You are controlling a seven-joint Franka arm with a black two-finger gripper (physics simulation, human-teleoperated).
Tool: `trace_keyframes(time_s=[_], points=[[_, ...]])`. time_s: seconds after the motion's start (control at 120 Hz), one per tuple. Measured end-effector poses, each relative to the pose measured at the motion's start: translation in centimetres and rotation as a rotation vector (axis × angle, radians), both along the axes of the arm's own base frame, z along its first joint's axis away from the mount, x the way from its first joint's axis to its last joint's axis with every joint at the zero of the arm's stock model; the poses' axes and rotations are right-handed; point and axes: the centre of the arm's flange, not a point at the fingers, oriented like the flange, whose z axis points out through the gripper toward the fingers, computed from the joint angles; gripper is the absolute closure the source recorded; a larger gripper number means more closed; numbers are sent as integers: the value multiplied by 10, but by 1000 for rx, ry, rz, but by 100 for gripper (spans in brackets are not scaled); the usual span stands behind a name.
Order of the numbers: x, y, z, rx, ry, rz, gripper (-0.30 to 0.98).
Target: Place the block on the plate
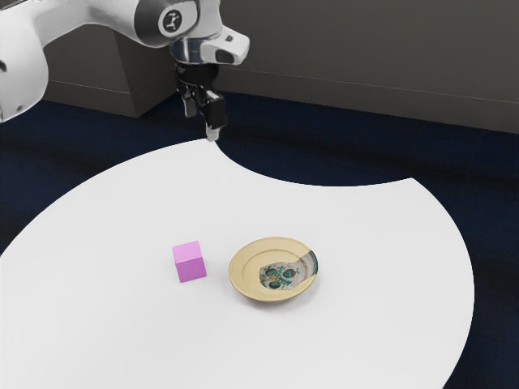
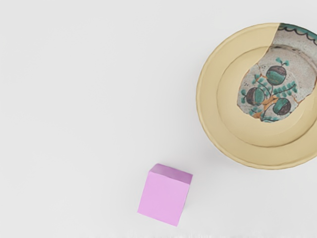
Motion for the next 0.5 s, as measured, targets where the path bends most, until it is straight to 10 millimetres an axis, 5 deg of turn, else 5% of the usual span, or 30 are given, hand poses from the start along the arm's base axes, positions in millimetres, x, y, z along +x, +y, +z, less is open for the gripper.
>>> trace_keyframes(time_s=[0.183, 0.5], points=[[5, 24, -56, 26, 122, -46, 0], [-10, 33, -172, 28, 357, -135, 0]])
